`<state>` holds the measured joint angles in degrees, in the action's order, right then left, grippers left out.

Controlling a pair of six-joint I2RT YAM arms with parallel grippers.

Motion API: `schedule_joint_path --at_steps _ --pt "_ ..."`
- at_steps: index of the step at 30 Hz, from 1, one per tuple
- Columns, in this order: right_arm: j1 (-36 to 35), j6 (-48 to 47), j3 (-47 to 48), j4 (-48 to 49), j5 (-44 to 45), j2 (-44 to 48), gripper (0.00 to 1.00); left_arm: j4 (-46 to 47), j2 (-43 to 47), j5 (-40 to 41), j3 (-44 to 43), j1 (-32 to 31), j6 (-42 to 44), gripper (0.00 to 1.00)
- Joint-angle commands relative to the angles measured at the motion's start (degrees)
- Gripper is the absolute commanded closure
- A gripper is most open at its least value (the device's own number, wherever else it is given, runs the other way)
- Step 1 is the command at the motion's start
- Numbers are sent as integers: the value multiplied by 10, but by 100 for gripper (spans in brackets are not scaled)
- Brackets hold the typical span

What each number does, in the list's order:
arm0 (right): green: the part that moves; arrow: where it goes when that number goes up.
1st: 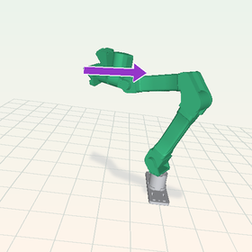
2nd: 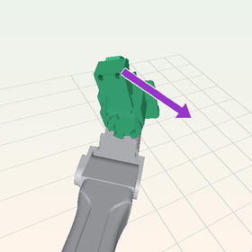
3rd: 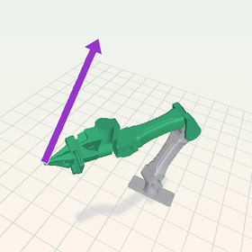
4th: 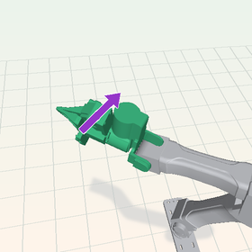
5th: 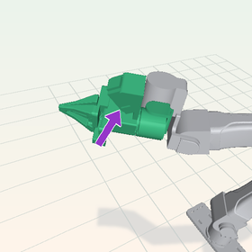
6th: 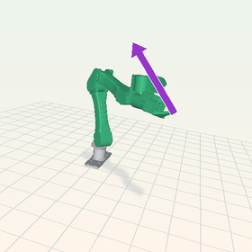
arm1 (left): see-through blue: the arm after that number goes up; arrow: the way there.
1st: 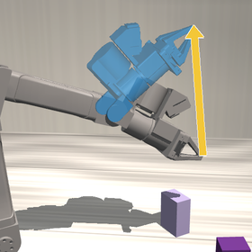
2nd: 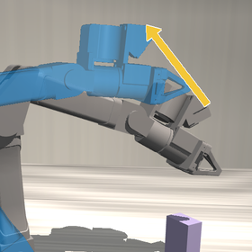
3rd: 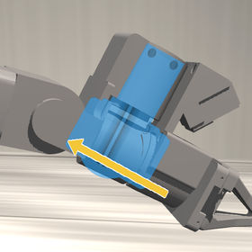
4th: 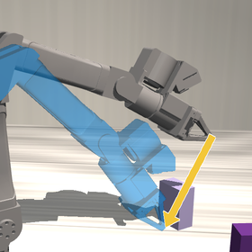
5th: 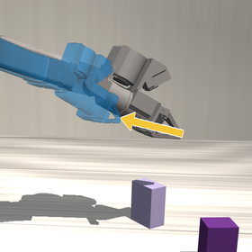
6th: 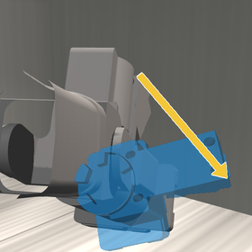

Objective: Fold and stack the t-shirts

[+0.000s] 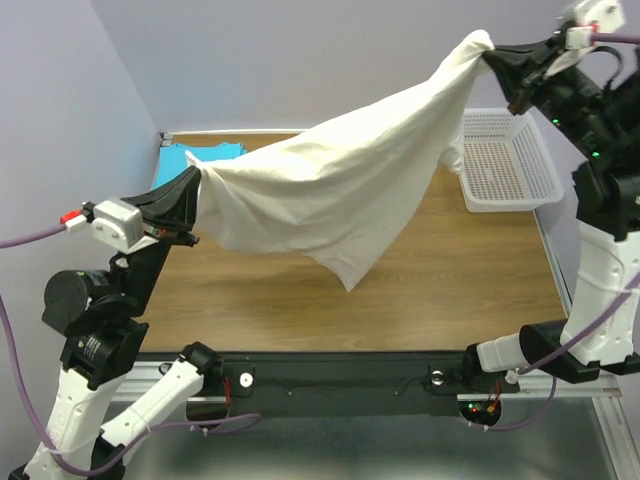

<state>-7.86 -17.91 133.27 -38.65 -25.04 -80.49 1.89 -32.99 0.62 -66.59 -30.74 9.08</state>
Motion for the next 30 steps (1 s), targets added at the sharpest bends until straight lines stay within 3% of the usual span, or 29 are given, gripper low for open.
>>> schedule_joint_path --at_steps 1,5,9,14,20,25,30 --pt "7 12 91 45 65 38 99 84 12 -97 -32 0 -27 100" --pt "7 18 116 63 103 45 99 86 -7 -208 -50 0 -74 100" --pt "8 27 78 74 108 51 99 114 -29 -299 -23 0 -147 100" --pt "8 53 -32 82 71 41 99 188 -41 -374 117 -5 -288 100" --pt "8 75 -124 85 -53 -39 99 192 -5 -314 308 -59 -350 100" --pt "5 63 -213 89 -243 -119 99 193 -6 -235 414 -128 -387 100" --pt "0 -33 -338 82 -241 -126 100 194 -76 -203 442 -206 -384 100"
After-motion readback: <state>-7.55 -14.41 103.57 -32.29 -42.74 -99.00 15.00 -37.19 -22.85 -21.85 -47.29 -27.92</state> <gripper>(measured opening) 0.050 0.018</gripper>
